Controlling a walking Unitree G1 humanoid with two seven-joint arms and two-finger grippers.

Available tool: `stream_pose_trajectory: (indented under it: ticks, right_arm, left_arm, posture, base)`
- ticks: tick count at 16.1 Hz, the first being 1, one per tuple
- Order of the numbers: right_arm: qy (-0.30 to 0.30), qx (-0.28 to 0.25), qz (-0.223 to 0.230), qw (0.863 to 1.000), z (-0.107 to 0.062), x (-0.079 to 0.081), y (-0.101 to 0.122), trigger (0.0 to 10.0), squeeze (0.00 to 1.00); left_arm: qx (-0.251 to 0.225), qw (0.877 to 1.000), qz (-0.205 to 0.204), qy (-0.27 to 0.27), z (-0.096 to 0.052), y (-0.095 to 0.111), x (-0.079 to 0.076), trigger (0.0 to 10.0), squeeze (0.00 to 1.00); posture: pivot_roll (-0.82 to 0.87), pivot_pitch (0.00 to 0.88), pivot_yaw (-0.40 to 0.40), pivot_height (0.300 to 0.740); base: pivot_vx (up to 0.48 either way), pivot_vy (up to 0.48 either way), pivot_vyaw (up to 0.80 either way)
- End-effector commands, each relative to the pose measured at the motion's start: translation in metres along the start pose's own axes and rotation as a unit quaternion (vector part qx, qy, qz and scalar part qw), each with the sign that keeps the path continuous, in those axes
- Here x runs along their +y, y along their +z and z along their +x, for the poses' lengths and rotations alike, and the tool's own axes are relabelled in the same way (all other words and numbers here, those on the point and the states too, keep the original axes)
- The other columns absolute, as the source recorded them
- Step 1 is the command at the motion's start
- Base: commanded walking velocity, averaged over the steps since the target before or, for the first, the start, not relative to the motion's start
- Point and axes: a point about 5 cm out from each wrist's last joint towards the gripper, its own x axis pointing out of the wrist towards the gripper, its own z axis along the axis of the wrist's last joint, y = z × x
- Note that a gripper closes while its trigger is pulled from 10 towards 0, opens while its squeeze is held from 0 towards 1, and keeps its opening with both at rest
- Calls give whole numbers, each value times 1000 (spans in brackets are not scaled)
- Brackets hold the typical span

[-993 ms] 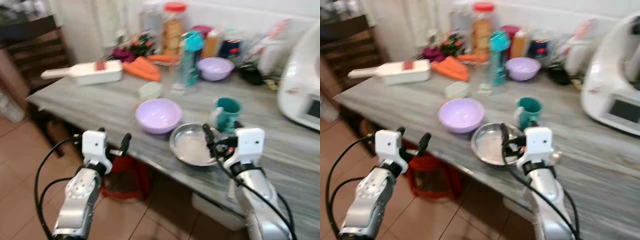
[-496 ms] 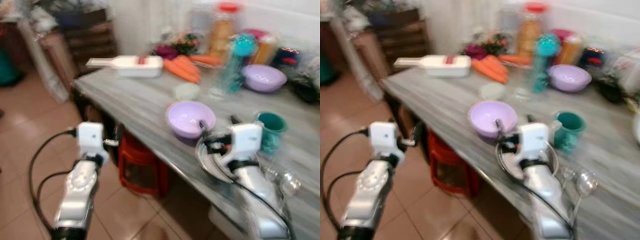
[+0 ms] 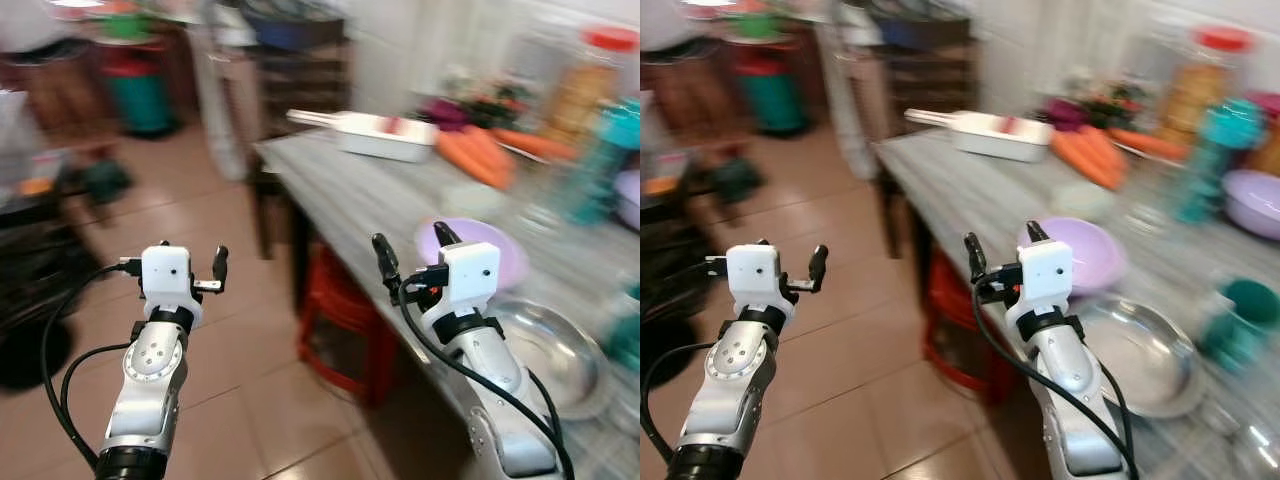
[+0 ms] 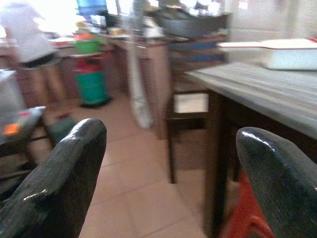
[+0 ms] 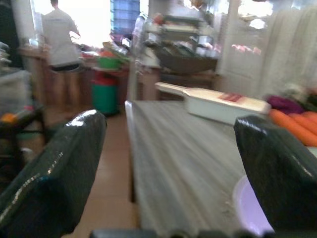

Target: Setting the table

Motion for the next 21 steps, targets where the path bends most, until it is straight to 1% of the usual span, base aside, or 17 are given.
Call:
stream_pose_trajectory:
  ticks: [1,6,7,9,12,14,18,21]
  right_arm:
    - [-5,-2,-7,1000,1,-5,2,10000,0]
    - [-15,-6,1,1000,3,-7,2,10000,0]
    - [-27,-3,6,1000,2,-10,1,10000,0]
    - [-32,3,12,999,0,-11,-2,10000,0]
    - [-30,4,14,999,1,-9,-3,10000,0]
    - [-33,1,33,999,1,-10,-3,10000,0]
    - [-41,7,45,998,-2,-14,-6,10000,0]
    - [-33,-6,48,998,0,-11,-2,10000,0]
  left_arm:
    - [2,1000,1,-2,1,-1,-4,10000,0]
    - [12,1000,0,7,2,-8,-1,10000,0]
    - [16,1000,0,9,1,-10,-2,10000,0]
    - [23,1000,-6,4,-1,-13,-4,10000,0]
    - [24,1000,-3,7,-1,-15,-3,10000,0]
    - [20,1000,-5,5,0,-14,-4,10000,0]
    - [20,1000,-2,6,0,-15,-2,10000,0]
    - [19,1000,-1,4,0,-15,-2,10000,0]
  posture:
    - [13,0,5,740]
    - [11,0,9,740]
    - [11,0,9,740]
    - [11,0,9,740]
    - [11,0,10,740]
    - [11,0,10,740]
    - [15,0,8,740]
    - [22,0,11,740]
  base:
    - [0,0,800]
    - [0,0,800]
    - [0,0,0]
    - [0,0,0]
    - [0,279,0]
    - [0,322,0]
    - [0,322,0]
    - [0,325,0]
